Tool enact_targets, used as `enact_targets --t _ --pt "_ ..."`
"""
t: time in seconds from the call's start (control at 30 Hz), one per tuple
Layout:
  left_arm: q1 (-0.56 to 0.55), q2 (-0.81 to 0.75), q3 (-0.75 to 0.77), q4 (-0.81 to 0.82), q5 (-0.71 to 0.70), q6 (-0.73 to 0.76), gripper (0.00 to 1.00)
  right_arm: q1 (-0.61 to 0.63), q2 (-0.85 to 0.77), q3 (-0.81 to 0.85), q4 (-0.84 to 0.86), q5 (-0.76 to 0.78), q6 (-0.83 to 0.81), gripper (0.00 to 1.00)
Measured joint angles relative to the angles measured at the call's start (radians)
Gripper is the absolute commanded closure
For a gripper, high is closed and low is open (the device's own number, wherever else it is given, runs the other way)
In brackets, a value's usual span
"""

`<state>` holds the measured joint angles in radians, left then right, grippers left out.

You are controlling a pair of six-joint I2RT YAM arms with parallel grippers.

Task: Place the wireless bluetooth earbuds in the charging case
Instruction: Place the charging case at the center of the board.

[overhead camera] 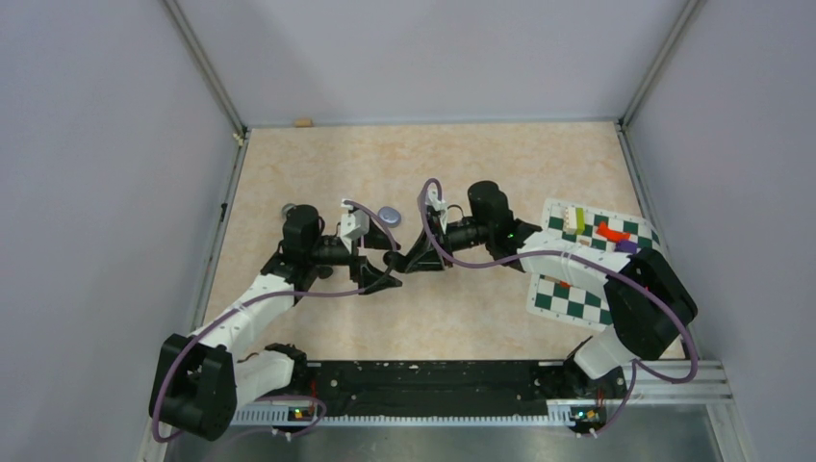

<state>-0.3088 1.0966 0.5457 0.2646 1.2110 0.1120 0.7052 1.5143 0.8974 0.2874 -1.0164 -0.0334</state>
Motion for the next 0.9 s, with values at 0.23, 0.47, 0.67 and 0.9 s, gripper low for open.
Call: enact_targets --t 0.23,0.47,0.67,0.9 --pt "0.0 0.0 0.0 -0.003 0.0 0.006 0.01 -0.007 -0.004 0.0 -0.014 0.003 -0.011 1.0" --pt "0.0 -0.004 0.0 -0.004 -0.002 0.016 0.01 -0.042 -0.015 0.0 -0.021 0.003 -0.014 1.0" --pt "0.0 -0.008 0.0 -0.004 -0.024 0.019 0.01 -0.1 -0.033 0.0 -0.026 0.003 -0.016 1.0" --pt "0.0 -0.022 0.014 -0.03 -0.076 0.023 0.01 -0.143 -0.059 0.0 -0.026 0.002 -0.017 1.0"
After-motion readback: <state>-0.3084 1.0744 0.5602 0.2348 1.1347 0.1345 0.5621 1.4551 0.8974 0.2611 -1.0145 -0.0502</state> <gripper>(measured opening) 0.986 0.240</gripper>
